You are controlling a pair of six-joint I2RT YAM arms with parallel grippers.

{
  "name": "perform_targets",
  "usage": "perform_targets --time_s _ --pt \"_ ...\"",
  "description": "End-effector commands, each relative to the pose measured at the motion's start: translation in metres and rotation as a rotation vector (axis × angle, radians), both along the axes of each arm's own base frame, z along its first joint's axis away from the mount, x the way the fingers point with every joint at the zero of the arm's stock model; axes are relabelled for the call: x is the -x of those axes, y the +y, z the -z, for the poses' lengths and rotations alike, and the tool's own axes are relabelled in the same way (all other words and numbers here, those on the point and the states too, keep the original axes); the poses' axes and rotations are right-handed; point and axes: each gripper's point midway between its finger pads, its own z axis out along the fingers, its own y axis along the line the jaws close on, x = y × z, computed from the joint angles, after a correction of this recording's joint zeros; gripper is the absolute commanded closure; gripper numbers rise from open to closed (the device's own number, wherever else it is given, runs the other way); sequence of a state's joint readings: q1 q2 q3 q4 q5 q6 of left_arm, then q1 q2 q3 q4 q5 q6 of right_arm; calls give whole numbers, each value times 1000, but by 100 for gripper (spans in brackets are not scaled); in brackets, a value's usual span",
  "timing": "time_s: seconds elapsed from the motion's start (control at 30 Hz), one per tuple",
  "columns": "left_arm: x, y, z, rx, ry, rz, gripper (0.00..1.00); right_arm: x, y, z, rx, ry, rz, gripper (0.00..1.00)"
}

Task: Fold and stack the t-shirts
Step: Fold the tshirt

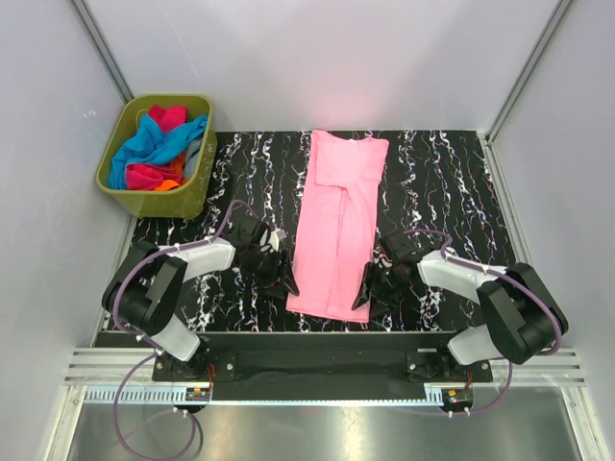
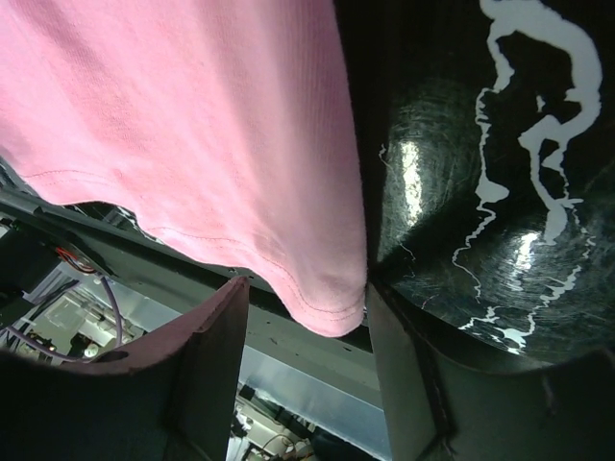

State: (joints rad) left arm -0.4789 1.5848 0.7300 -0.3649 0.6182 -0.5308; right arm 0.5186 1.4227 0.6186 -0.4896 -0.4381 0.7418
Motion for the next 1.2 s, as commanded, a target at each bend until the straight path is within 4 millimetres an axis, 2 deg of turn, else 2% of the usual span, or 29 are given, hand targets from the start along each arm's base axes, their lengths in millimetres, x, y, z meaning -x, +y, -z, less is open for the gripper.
perform_targets --time_s 0.0,0.23,0.4,0.5,0.53,0.6,0.63,0.7,0.73,0.77,0.93,1.17 --pt "0 18 27 -120 -18 18 42 -5 -3 9 31 -12 9 40" --pt "14 16 37 -93 37 53 48 6 -11 17 51 7 10 46" --pt "17 18 40 -119 35 40 43 9 -13 19 49 4 15 46" --pt "20 23 48 -151 52 30 46 10 -14 20 52 0 17 51" --pt "21 25 50 -159 56 26 55 10 -15 20 55 3 21 59" --pt "28 31 57 -185 80 24 69 14 -17 23 59 10 22 67" --pt "29 32 59 -188 82 25 86 16 -17 23 61 15 24 76" --pt "38 35 64 -191 104 28 100 21 -20 25 63 22 30 85" --pt "37 34 64 -183 97 27 100 23 -20 25 57 23 28 90" --pt "39 33 63 -170 95 25 100 25 -21 25 52 22 30 100" --pt "54 33 56 -120 96 5 100 37 -20 18 10 41 61 100" --pt "65 20 32 -39 66 -26 100 48 -21 -1 -76 -21 100 100"
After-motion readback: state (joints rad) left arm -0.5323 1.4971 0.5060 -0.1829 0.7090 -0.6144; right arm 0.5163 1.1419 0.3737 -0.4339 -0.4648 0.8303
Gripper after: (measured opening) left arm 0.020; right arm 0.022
